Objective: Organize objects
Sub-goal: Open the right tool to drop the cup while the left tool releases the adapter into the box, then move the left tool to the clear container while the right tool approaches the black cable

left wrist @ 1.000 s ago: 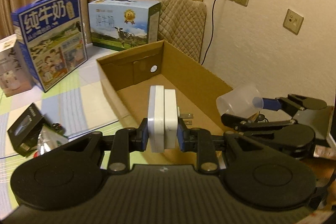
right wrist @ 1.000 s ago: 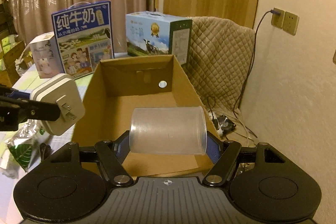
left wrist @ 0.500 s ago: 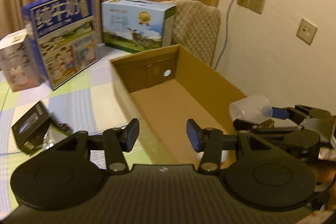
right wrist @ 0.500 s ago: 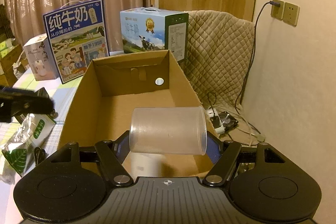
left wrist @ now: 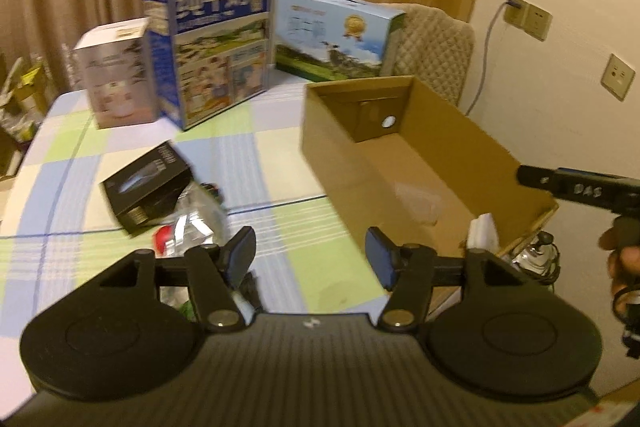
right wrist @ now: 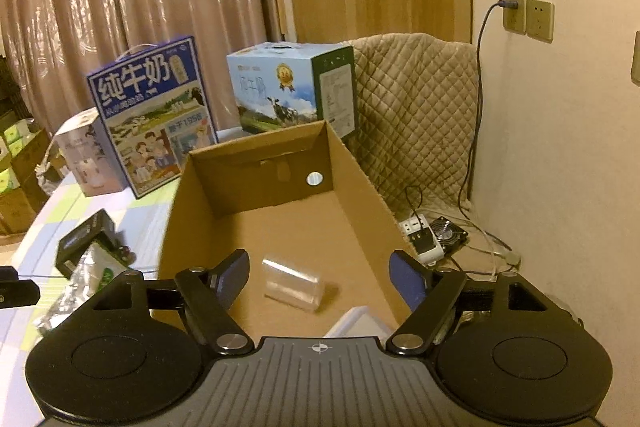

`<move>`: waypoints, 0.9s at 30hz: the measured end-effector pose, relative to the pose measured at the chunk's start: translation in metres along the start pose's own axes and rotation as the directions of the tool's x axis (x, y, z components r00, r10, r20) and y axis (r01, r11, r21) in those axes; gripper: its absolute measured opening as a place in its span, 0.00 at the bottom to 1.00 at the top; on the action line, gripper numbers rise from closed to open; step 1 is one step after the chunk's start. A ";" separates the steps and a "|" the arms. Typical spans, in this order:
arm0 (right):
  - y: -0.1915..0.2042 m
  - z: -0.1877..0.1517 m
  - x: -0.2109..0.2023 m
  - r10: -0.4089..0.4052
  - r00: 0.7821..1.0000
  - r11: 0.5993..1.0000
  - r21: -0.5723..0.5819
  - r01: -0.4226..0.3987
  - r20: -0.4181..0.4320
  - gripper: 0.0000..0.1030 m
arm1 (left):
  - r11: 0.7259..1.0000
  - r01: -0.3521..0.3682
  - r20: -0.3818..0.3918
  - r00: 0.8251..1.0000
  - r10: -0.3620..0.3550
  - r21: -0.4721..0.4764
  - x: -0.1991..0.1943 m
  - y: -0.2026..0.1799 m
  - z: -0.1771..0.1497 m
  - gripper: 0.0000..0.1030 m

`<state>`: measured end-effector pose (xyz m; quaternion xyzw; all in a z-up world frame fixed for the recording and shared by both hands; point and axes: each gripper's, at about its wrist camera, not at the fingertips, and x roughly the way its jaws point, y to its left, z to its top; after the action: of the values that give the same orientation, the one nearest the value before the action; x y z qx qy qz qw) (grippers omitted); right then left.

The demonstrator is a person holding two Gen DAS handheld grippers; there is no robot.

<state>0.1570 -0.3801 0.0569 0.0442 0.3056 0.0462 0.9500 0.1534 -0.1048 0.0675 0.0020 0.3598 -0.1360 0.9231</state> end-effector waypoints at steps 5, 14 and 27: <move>0.024 -0.005 -0.025 0.051 0.999 0.999 0.012 -0.051 0.007 0.72 | 0.998 -0.059 0.000 0.998 0.059 -0.014 -0.031 0.028 -0.019 0.70; 0.084 -0.032 -0.058 0.173 0.985 0.985 -0.014 -0.174 -0.023 0.72 | 0.981 -0.185 -0.017 0.983 0.184 -0.057 -0.079 0.085 -0.059 0.88; 0.145 -0.072 -0.058 0.256 0.959 0.961 -0.074 -0.266 -0.122 0.72 | 0.958 -0.263 -0.050 0.965 0.259 -0.115 -0.103 0.125 -0.100 0.97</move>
<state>0.0591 -0.2386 0.0486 0.0387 0.3473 0.1875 0.9180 0.0458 0.0514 0.0498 -0.0039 0.3798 0.0092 0.9250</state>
